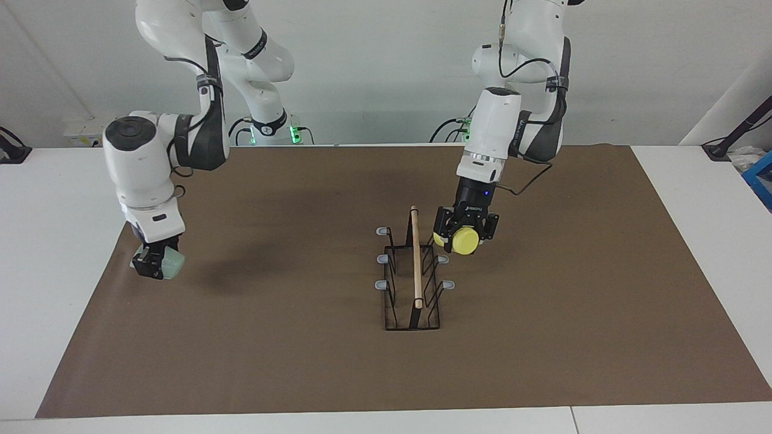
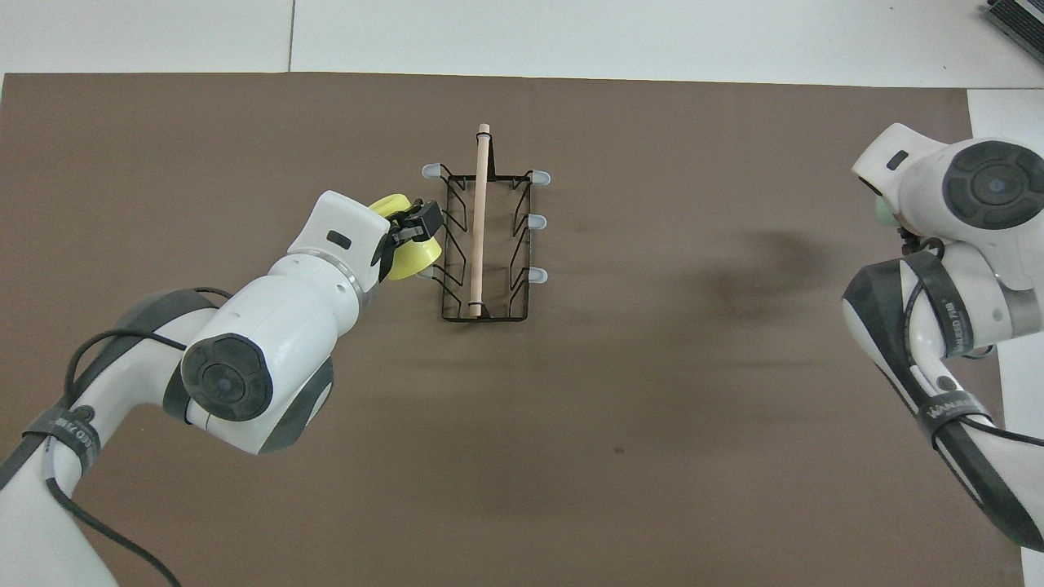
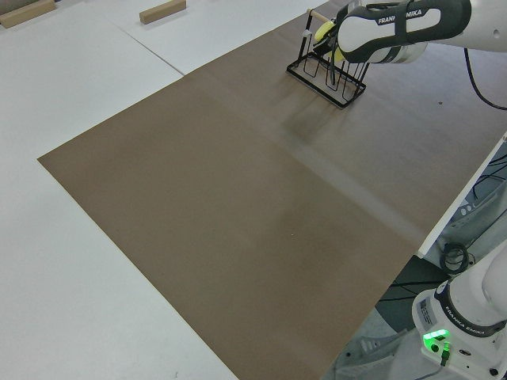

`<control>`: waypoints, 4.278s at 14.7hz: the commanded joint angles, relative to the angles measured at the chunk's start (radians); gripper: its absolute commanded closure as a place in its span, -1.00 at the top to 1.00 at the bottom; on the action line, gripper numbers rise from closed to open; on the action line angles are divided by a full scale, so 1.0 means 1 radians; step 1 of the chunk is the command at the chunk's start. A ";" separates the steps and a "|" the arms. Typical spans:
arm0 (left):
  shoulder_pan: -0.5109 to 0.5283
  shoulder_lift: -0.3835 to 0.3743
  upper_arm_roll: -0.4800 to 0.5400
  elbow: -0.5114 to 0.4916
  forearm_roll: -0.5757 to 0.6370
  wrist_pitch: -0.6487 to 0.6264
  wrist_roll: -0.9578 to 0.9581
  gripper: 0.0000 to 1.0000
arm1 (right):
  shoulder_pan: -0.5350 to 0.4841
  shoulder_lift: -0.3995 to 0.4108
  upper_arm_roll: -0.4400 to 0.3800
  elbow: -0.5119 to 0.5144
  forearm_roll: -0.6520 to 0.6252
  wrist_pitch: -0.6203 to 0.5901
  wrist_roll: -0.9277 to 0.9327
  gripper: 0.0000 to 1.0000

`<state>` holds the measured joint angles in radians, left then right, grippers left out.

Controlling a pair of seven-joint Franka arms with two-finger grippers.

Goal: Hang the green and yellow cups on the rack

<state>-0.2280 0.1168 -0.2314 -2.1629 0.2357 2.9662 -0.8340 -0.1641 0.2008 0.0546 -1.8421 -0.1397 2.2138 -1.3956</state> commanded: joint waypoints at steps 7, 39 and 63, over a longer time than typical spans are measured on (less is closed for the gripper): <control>0.006 -0.037 -0.052 -0.015 0.020 -0.202 0.006 1.00 | -0.139 -0.110 0.011 -0.017 0.780 -0.303 -0.224 -0.95; 0.141 -0.086 0.257 0.565 -0.259 -1.291 0.981 1.00 | 0.498 0.017 0.011 -0.407 2.661 -0.256 -1.149 -0.82; 0.144 -0.105 0.253 0.535 -0.246 -1.342 0.964 1.00 | 0.545 0.121 0.010 -0.474 2.755 -0.211 -1.241 1.00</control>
<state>-0.0943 0.0166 0.0251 -1.6201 -0.0068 1.6334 0.1325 0.3735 0.3239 0.0599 -2.3052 2.5531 1.9658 -2.6444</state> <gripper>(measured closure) 0.000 0.000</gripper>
